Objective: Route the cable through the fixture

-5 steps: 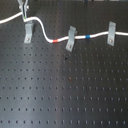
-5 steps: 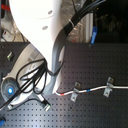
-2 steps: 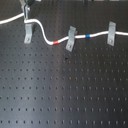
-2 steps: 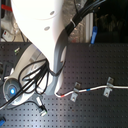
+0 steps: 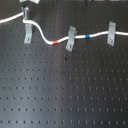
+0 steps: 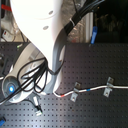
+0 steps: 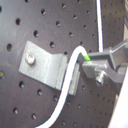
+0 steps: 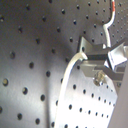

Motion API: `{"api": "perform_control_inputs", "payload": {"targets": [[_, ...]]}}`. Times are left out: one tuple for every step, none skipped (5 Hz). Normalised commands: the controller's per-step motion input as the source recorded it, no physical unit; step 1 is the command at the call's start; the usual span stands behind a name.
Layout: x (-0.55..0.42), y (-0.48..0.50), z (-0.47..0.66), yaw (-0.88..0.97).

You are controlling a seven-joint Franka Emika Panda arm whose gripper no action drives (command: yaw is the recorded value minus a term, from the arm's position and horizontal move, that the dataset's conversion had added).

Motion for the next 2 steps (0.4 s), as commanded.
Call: {"api": "perform_control_inputs", "payload": {"targets": [[-0.021, 0.01, 0.0, 0.07], [-0.032, 0.017, 0.15, 0.01]]}}
